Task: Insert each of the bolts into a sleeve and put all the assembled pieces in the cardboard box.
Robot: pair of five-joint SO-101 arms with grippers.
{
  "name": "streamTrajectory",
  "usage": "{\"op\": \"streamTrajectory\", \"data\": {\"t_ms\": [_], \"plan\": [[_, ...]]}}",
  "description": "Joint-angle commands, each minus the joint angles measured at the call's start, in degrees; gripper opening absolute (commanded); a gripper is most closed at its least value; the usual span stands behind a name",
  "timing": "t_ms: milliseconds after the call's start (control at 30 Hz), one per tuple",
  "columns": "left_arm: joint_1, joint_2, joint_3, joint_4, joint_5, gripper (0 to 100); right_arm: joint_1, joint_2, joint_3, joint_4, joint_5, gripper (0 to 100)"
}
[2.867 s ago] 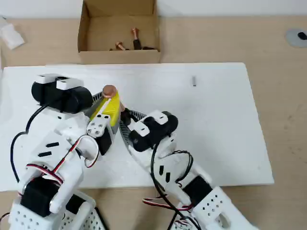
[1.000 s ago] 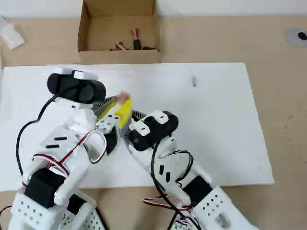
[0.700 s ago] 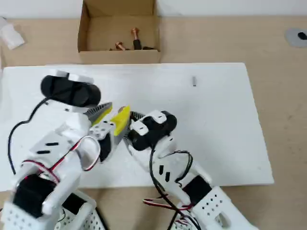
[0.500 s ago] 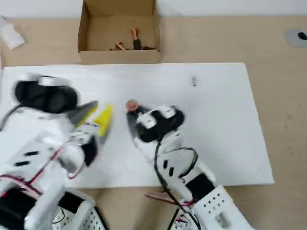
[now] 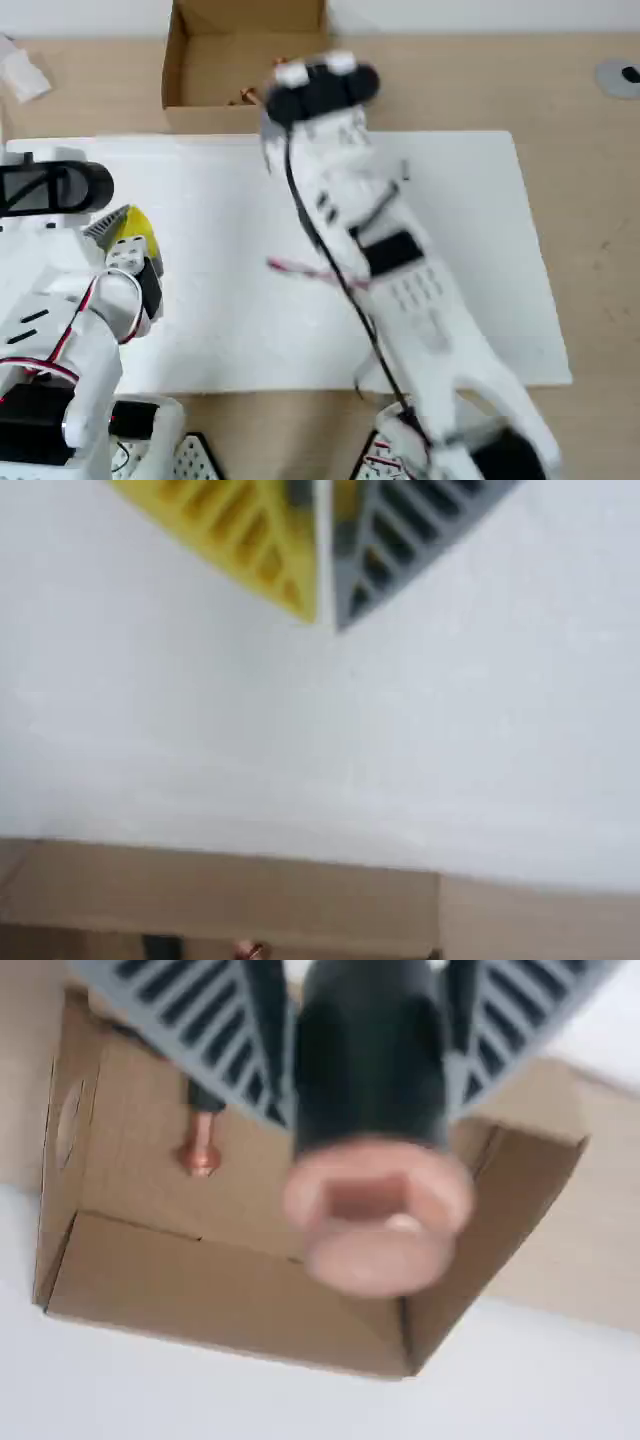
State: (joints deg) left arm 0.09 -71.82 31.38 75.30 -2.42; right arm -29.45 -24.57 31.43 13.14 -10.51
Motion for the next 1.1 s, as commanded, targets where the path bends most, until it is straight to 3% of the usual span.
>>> {"op": "streamTrajectory", "data": {"t_ms": [0, 133, 600, 1067], "plan": [[-1.05, -0.13, -0.7, 1.05, -0.88, 0, 1.98, 12.0, -16.66, -0.44, -0.26, 0.9], [-1.05, -0.13, -0.53, 1.93, -3.69, 0, 3.65, 23.34, -28.0, -0.44, -0.26, 0.9], [-0.53, -0.13, -0.18, 2.64, -3.6, 0, 7.08, 54.9, -55.16, -0.44, -0.18, 0.9], [-0.53, -0.13, -0.18, 2.64, -3.6, 0, 7.52, 79.08, -76.09, -0.26, 11.25, 1.1]]}}
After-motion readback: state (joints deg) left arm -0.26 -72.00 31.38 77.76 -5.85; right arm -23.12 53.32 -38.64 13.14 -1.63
